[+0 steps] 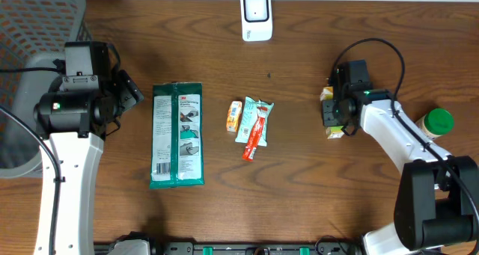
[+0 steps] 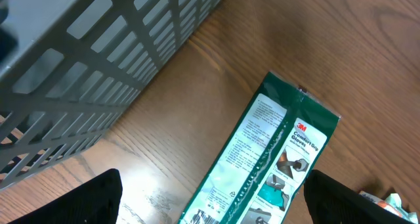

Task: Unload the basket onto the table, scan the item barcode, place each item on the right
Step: 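Move the right gripper over the green tea carton and lower onto it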

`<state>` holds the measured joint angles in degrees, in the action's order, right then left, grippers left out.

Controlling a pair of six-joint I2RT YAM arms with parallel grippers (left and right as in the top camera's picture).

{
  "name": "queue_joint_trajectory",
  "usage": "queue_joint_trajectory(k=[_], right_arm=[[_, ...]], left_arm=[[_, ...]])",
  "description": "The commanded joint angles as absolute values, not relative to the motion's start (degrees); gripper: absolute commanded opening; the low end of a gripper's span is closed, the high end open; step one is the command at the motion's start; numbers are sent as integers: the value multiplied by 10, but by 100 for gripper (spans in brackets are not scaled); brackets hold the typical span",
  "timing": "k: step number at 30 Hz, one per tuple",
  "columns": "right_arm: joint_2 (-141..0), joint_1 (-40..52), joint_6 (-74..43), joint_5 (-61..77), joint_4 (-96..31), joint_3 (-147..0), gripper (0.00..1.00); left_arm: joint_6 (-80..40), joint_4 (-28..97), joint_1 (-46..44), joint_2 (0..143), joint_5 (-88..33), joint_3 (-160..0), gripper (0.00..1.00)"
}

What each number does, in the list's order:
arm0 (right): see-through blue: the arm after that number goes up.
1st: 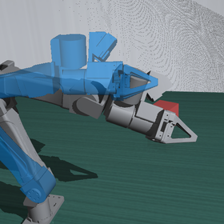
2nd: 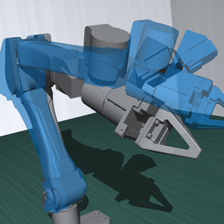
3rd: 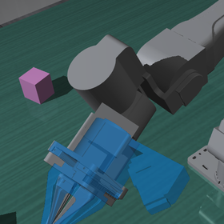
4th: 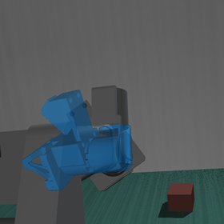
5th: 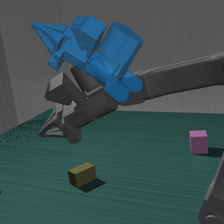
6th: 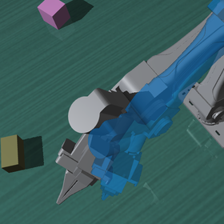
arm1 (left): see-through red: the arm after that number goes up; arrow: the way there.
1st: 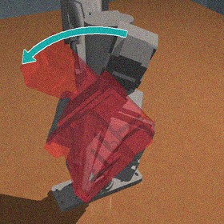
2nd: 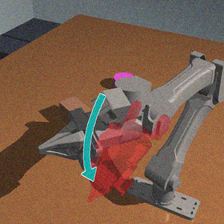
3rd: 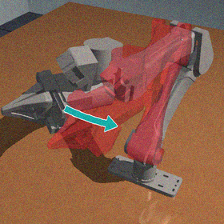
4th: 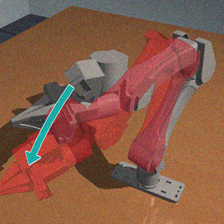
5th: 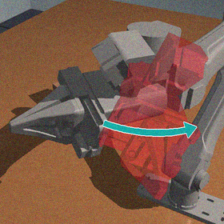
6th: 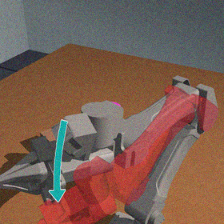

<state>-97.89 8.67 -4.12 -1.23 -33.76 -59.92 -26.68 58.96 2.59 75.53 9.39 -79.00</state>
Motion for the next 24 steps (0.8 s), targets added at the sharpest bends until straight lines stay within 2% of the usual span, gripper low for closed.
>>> queue_joint_trajectory(k=[1,7,14,24], right_arm=[[-979,114,-43,80,-338,-600,43],[-979,143,-84,124,-338,-600,47],[-979,158,-112,112,-336,-600,48],[-979,157,-163,43,-338,-600,43]], left_arm=[[-260,591,28,752,101,-794,89],[-260,591,28,752,101,-794,89],[-260,591,28,752,101,-794,89],[-260,592,28,752,101,-794,89]])
